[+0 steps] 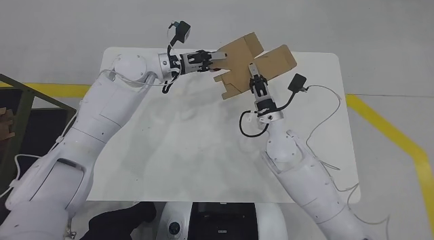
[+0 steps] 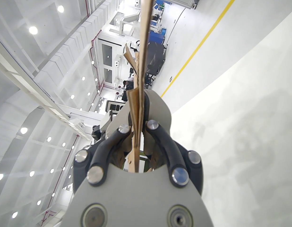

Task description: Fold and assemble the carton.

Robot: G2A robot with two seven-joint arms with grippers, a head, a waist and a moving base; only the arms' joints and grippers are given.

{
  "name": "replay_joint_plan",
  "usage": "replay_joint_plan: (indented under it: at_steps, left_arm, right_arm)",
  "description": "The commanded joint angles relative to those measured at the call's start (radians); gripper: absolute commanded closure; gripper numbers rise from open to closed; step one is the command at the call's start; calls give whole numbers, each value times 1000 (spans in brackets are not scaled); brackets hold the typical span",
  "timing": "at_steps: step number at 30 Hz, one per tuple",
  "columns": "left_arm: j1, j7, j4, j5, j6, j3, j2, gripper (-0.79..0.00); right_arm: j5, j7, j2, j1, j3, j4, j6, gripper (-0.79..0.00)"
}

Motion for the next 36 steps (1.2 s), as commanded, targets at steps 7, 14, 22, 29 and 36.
replay_joint_plan:
  at_steps: [7, 14, 22, 29, 36]
  left_arm:
    - [-1, 2, 12, 30, 21, -10, -6, -326]
    - [1, 2, 16, 49, 32, -13, -13, -246]
    - [1, -9, 22, 52, 36, -24, -20, -126]
    - [5, -19, 25, 56, 40, -37, -24, -108]
    - [9, -29, 22, 58, 47, -49, -27, 0]
  right_arm:
    - [-28, 8, -11, -7, 9, -1, 3, 0]
    - [-47, 14, -21, -13, 18, -1, 0, 0]
    - [-75, 14, -31, -20, 26, -5, 8, 0]
    - [-112, -7, -41, -26, 32, -6, 23, 0]
    - [-140, -19, -52, -27, 33, -1, 26, 0]
